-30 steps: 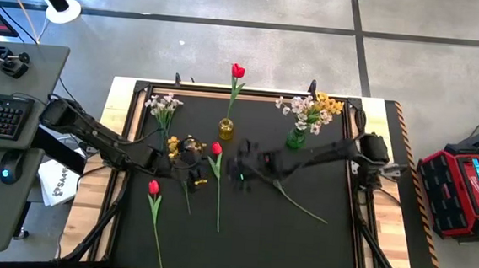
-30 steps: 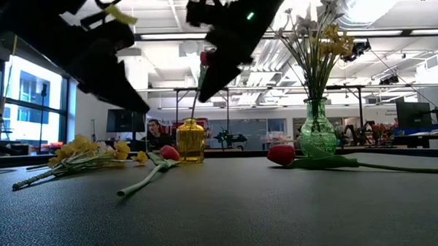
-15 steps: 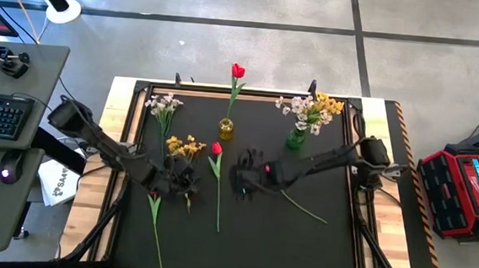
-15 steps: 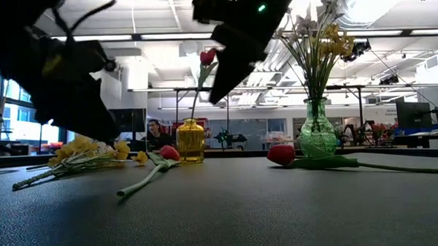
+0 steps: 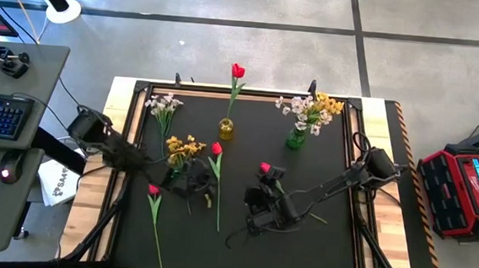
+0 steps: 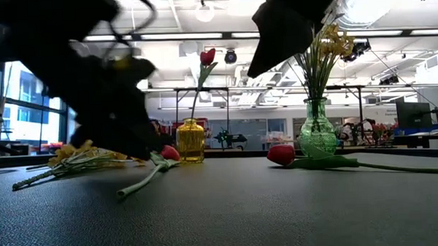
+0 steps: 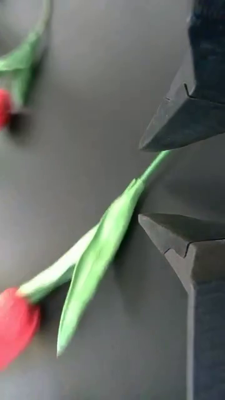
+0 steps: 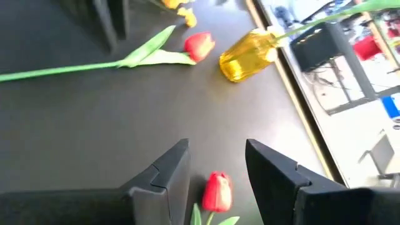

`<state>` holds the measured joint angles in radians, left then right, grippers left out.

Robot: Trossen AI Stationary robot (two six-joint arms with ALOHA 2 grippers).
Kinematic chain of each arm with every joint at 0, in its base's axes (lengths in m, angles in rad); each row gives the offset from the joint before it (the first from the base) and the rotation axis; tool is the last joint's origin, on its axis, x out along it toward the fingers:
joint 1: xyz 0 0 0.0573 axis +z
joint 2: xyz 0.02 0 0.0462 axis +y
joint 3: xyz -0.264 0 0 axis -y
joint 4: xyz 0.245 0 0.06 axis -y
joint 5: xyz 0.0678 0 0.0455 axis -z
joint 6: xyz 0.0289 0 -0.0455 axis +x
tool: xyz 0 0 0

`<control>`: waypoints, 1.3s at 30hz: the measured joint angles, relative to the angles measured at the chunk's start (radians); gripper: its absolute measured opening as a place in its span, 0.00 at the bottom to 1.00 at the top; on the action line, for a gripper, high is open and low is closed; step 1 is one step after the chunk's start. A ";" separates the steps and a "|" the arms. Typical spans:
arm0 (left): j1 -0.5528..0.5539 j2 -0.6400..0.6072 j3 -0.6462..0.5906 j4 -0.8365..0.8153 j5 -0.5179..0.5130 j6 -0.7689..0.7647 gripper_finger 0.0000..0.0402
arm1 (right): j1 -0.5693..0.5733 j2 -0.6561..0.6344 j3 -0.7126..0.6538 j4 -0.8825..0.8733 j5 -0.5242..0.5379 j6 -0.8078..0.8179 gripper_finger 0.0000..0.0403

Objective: Sort flowers into vase by color
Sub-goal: Put the red tulip into the yellow vase

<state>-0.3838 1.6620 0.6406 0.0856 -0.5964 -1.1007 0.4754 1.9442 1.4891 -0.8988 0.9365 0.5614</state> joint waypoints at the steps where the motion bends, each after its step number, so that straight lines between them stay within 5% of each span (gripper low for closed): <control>1: 0.015 0.010 0.023 -0.022 0.028 0.016 0.40 | 0.003 0.000 0.000 -0.002 0.006 0.010 0.35; 10: 0.118 0.121 0.240 -0.404 0.089 0.041 0.40 | 0.027 0.000 0.000 -0.003 0.015 0.044 0.35; 19: 0.153 0.158 0.289 -0.413 0.119 0.127 0.37 | 0.035 0.000 0.000 -0.006 0.024 0.052 0.35; 27: 0.175 0.155 0.291 -0.430 0.166 0.183 0.11 | 0.053 0.000 0.000 -0.026 0.020 0.080 0.35; 30: 0.175 0.148 0.291 -0.430 0.181 0.214 0.03 | 0.064 0.000 0.000 -0.100 0.019 0.152 0.35; 39: 0.150 -0.022 0.287 -0.416 0.128 0.357 0.01 | 0.137 0.000 0.000 -0.359 0.014 0.495 0.35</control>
<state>-0.2336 1.6404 0.9276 -0.3305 -0.4685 -0.7441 0.6123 1.9438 1.4891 -1.2580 0.9502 1.0565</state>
